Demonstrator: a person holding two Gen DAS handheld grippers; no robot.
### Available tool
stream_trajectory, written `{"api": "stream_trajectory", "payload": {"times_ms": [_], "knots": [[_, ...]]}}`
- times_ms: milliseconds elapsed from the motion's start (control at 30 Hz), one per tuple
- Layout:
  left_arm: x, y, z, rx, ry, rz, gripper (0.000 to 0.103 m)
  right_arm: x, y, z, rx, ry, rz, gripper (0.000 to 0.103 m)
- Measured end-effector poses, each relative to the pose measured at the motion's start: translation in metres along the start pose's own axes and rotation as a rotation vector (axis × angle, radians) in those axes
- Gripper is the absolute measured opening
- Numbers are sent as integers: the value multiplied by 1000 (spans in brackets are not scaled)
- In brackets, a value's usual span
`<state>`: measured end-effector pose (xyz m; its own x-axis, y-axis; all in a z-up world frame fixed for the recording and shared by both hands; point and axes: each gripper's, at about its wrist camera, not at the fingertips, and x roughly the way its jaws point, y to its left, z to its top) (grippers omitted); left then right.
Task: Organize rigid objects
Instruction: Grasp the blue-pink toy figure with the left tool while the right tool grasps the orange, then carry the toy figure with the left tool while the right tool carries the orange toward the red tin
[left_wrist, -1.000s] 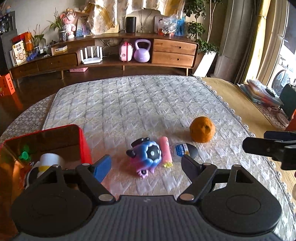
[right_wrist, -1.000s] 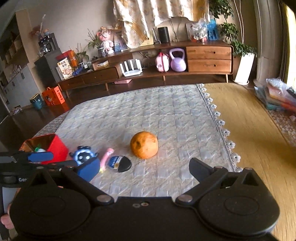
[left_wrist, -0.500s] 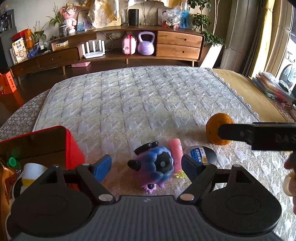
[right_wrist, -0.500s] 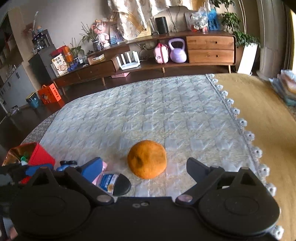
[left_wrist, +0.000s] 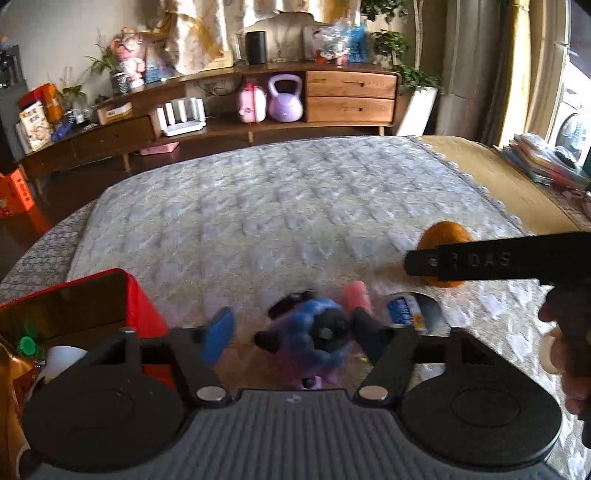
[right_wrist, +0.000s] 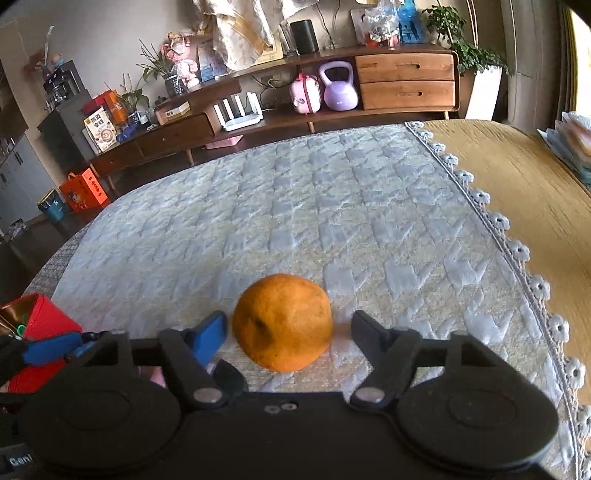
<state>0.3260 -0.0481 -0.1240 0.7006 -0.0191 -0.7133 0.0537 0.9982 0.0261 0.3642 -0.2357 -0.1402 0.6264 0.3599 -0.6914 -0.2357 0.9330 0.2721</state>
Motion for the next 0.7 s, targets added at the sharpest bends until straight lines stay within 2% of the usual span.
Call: {"api": "stream_trajectory", "payload": {"times_ms": [33, 300, 333, 367, 700], "knots": [[0, -2, -1, 2, 3, -6, 55, -1, 1, 0, 0, 1, 2, 55], [-7, -5, -4, 1, 1, -4, 53, -13, 4, -6, 11, 1, -10, 54], [-8, -5, -4, -2, 1, -7, 52, -18, 5, -7, 5, 2, -9, 54], [-11, -5, -5, -5, 1, -12, 47, -21, 5, -9, -3, 3, -10, 54], [-37, -5, -8, -28, 17, -24, 46, -76, 11, -23, -32, 0, 4, 54]]}}
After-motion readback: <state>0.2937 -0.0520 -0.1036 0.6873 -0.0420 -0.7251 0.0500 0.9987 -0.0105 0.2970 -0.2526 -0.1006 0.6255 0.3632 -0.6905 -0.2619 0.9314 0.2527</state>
